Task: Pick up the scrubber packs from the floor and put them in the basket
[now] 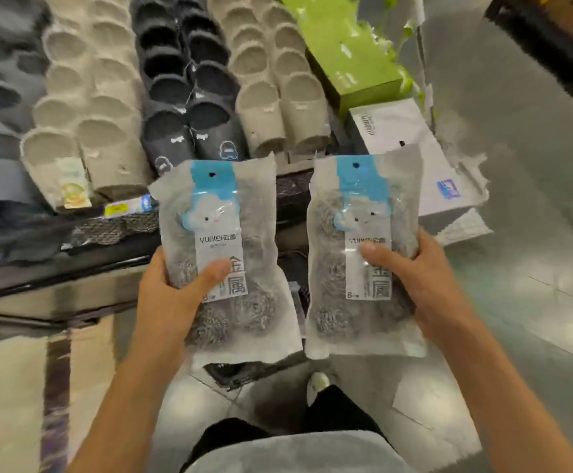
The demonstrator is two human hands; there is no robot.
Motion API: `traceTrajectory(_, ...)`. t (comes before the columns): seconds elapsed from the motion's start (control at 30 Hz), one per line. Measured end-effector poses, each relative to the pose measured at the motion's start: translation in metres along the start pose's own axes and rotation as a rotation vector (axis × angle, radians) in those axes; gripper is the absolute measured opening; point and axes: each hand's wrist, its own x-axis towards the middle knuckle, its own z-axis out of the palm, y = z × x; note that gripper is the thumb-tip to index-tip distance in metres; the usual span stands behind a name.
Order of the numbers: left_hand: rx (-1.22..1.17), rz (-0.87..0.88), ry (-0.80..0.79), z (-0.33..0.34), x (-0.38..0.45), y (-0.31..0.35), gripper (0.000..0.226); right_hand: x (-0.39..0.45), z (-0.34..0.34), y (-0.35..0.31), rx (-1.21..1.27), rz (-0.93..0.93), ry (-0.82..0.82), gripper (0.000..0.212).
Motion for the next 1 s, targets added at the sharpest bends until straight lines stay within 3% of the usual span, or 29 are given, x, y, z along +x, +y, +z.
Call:
traceTrajectory(0.07,-0.003,-0.034,0.081,0.003,0.006,-0.017,0.055,0.025,0.002,0.01,-0.031,0.036,-0.071,0.06)
traceTrajectory(0.2,-0.015,-0.116,0.179,0.003,0.02,-0.064,0.054,0.064,0.013,0.051,-0.081,0.111,-0.16,0.049)
traceTrajectory(0.37,-0.001,-0.236,0.165,-0.005,0.057,-0.155,0.053,0.107,0.026,0.143,-0.15,0.178,-0.202,0.047)
traceTrajectory(0.6,0.024,-0.275,0.142,-0.002,0.129,-0.314,0.051,0.17,0.035,0.301,-0.183,0.257,-0.144,0.065)
traceTrajectory(0.73,-0.006,-0.281,0.154,0.004,0.158,-0.407,0.051,0.207,0.037,0.391,-0.221,0.256,-0.077,0.054)
traceTrajectory(0.8,-0.002,-0.284,0.149,0.008,0.171,-0.448,0.057,0.223,0.035,0.432,-0.241,0.269,-0.073,0.06)
traceTrajectory(1.0,-0.012,-0.243,0.092,0.012,0.206,-0.531,0.059,0.282,0.034,0.539,-0.279,0.323,-0.068,0.049)
